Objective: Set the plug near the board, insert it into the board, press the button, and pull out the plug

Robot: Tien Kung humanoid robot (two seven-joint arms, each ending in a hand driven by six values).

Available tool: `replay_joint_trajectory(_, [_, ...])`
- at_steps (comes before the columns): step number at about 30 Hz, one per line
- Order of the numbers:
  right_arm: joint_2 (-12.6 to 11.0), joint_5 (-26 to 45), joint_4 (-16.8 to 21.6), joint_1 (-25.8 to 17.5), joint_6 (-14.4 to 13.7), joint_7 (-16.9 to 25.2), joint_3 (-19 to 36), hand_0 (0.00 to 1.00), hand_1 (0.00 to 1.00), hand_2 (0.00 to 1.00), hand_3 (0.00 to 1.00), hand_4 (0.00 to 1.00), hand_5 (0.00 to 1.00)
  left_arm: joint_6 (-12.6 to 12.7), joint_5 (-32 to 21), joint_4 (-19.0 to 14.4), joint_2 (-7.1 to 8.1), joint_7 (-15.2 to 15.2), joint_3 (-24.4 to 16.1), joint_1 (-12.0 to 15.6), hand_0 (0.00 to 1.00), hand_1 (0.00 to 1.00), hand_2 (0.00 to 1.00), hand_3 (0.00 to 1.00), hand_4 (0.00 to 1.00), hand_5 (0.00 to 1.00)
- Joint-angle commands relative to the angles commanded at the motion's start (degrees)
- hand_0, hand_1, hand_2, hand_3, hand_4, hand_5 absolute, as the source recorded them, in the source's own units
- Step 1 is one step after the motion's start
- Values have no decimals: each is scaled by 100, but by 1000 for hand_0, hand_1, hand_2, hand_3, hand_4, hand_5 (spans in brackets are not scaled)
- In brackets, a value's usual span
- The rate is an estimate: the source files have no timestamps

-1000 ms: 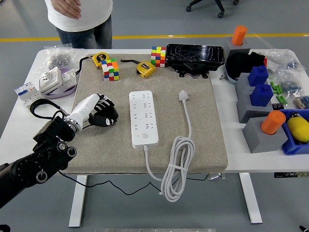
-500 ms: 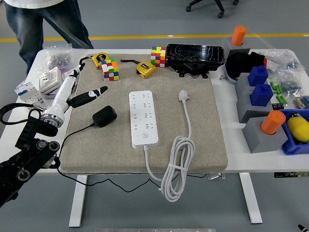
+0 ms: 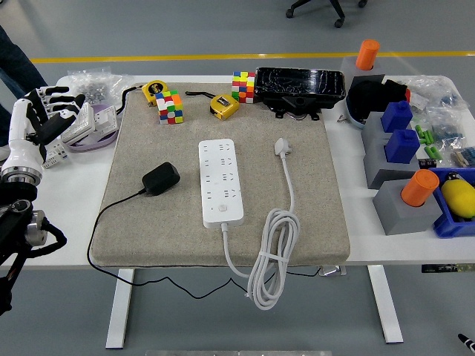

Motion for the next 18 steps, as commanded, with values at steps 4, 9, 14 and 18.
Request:
replay_joint_trajectory(4, [-15, -4, -9, 108, 2, 4, -3, 752, 722, 724, 733, 998, 672, -77, -230, -126, 50, 85, -106, 62, 479, 505, 531, 564, 788, 217])
replay_joint_trajectory(9, [-53, 8, -39, 223, -1, 14, -28, 753, 722, 723, 732, 998, 672, -110, -438, -259, 105, 119, -175, 176, 474, 503, 530, 564, 783, 215])
replay_joint_trajectory(14, [8, -34, -95, 282, -3, 25, 79, 753, 722, 723, 733, 998, 672, -177, -682, -357, 176, 152, -165, 222, 473, 501, 531, 565, 780, 213])
replay_joint_trajectory(18, [102, -94, -118, 255, -5, 41, 252, 753, 722, 723, 733, 998, 672, -203, -674, -411, 214, 182, -149, 316, 473, 501, 531, 565, 780, 213])
